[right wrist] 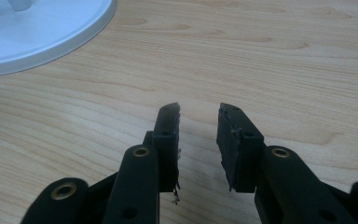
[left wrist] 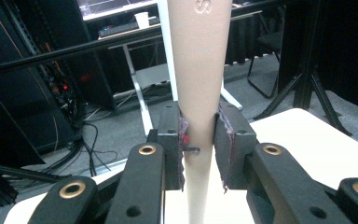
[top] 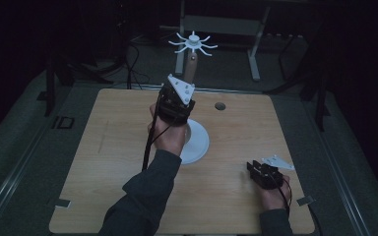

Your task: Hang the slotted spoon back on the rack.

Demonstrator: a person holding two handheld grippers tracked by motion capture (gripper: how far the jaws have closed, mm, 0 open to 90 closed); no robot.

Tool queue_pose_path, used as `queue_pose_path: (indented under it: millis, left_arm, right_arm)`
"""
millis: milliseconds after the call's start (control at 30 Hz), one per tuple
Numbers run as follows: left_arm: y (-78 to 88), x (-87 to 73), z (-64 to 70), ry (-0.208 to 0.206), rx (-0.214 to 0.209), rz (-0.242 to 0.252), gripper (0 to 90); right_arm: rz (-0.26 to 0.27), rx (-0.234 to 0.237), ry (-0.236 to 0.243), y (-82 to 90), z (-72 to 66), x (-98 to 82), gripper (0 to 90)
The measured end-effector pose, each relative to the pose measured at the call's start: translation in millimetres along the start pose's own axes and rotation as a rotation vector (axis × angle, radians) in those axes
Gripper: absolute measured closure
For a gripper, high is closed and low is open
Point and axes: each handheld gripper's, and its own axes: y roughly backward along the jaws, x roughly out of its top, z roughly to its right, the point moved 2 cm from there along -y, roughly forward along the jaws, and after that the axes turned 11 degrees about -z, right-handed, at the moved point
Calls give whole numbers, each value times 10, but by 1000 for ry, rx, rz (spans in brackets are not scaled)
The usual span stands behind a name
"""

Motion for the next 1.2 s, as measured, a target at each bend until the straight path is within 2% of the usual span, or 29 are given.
queue_pose_path:
  millis: [167, 400, 767, 1000, 1100, 1200]
  left_arm:
    - [-34, 9, -12, -7, 17, -14, 738]
    - [-57, 23, -31, -3, 10, -20, 728]
    - [12, -13, -1, -17, -30, 14, 632]
    - [74, -50, -8, -20, -78, 20, 571]
    - [170, -81, -20, -18, -107, 35, 555]
    - [186, -86, -24, -19, -112, 35, 551]
  right_arm:
    - [1, -2, 1, 2, 3, -1, 691]
    - [2, -2, 2, 1, 3, -1, 690]
    - [1, -2, 4, 3, -1, -3, 680]
    - [3, -3, 2, 3, 1, -3, 676]
    - [4, -5, 2, 5, -1, -4, 676]
    - [4, -5, 1, 5, 0, -4, 676]
